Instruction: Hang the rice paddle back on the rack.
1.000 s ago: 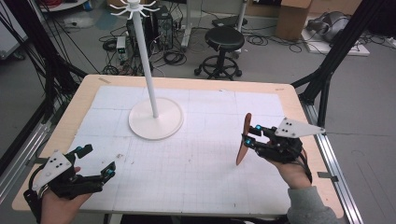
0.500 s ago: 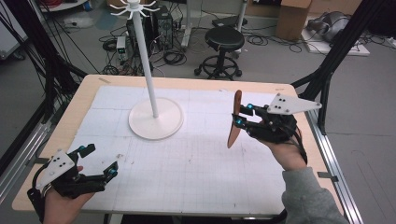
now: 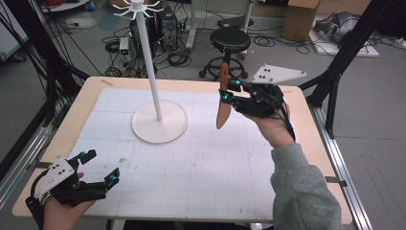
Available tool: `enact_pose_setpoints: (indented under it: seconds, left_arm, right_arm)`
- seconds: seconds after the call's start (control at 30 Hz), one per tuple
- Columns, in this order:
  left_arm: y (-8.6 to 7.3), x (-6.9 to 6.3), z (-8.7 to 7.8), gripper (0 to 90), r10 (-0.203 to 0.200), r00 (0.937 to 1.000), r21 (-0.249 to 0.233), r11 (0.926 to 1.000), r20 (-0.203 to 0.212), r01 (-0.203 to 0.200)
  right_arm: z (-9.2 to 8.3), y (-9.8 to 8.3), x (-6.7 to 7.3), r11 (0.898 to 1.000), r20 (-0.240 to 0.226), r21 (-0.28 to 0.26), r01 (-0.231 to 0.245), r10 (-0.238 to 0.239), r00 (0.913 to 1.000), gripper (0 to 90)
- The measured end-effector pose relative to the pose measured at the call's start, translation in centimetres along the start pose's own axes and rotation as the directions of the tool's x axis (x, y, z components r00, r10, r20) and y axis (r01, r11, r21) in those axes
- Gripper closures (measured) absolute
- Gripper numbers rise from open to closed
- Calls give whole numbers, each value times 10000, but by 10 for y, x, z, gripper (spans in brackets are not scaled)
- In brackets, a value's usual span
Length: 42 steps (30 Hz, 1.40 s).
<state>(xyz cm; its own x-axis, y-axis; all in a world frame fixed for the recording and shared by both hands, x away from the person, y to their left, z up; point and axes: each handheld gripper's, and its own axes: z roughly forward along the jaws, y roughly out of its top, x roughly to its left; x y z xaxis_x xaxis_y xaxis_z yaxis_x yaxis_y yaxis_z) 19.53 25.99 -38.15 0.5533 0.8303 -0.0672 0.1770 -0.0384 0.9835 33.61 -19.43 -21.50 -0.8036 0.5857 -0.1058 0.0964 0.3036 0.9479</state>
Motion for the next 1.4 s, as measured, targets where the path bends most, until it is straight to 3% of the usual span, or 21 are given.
enact_pose_setpoints:
  seconds: [0.47, 0.67, 0.93, 1.4]
  left_arm:
    - [-2, -5, 2, 18, 107, 9999, 150, 9998, 131, -109]
    - [-1, -2, 2, 18, 79, 9999, 164, 9998, 125, -81]
    - [-1, 2, 1, 18, -55, 9999, 52, 10000, 114, 54]
    - [-4, 2, -19, 18, -190, 9995, -53, 9998, -248, 188]
  right_arm:
    - [47, 37, 4, 9999, -53, 7, 124, -124, 9999, 650]
    - [58, 47, 1, 9995, -247, -302, -19, 11, 9997, 650]
    - [71, 57, 0, 9999, -213, -159, -2, -2, 9998, 650]
    - [99, 78, 8, 9996, -559, -255, 92, -106, 9984, 650]
